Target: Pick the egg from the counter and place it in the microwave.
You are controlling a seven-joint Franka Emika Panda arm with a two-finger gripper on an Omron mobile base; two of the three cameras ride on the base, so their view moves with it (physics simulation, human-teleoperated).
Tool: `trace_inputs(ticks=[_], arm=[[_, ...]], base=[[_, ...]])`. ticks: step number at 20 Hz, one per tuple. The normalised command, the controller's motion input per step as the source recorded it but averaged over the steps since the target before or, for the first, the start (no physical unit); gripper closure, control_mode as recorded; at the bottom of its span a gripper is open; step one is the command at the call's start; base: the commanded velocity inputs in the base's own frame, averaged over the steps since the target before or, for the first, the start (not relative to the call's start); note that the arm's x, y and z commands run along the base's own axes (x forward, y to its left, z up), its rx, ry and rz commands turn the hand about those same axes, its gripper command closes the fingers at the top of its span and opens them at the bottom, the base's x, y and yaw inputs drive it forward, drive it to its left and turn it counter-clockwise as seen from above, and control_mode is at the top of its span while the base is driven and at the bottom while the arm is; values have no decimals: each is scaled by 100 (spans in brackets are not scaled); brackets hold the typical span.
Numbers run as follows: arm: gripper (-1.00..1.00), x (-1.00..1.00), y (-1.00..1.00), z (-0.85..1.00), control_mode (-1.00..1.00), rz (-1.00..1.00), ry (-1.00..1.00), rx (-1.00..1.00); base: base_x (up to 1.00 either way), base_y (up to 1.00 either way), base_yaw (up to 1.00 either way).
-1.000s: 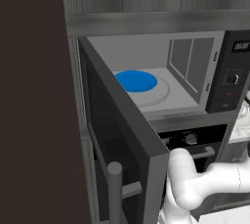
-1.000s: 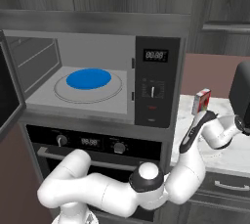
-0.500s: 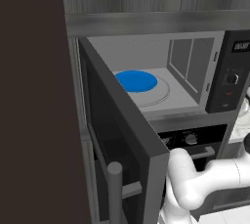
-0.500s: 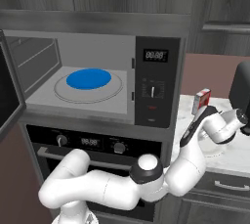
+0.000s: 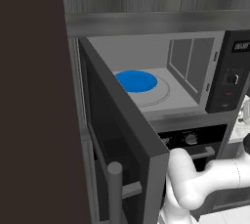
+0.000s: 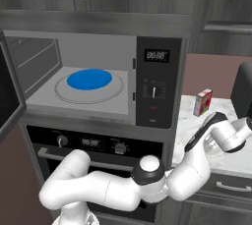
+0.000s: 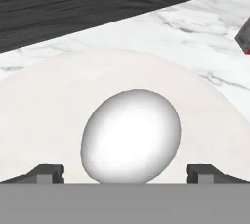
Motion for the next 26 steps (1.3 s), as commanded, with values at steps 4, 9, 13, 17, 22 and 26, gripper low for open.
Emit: trace_inputs(ticks=[4, 9, 13, 17, 22, 26], arm=[[-100, -3, 19, -32, -100, 0, 2, 0], [-100, 4, 28, -1, -100, 0, 0, 0], [-100, 1, 26, 0, -100, 0, 0, 0], [-100, 0, 22, 0, -100, 0, 0, 0], [100, 1, 3, 0, -100, 0, 0, 0], [100, -8, -6, 2, -100, 0, 0, 0]], base=[[0, 0, 0], [0, 0, 0], [0, 0, 0], [0, 0, 0], [0, 0, 0], [0, 0, 0]])
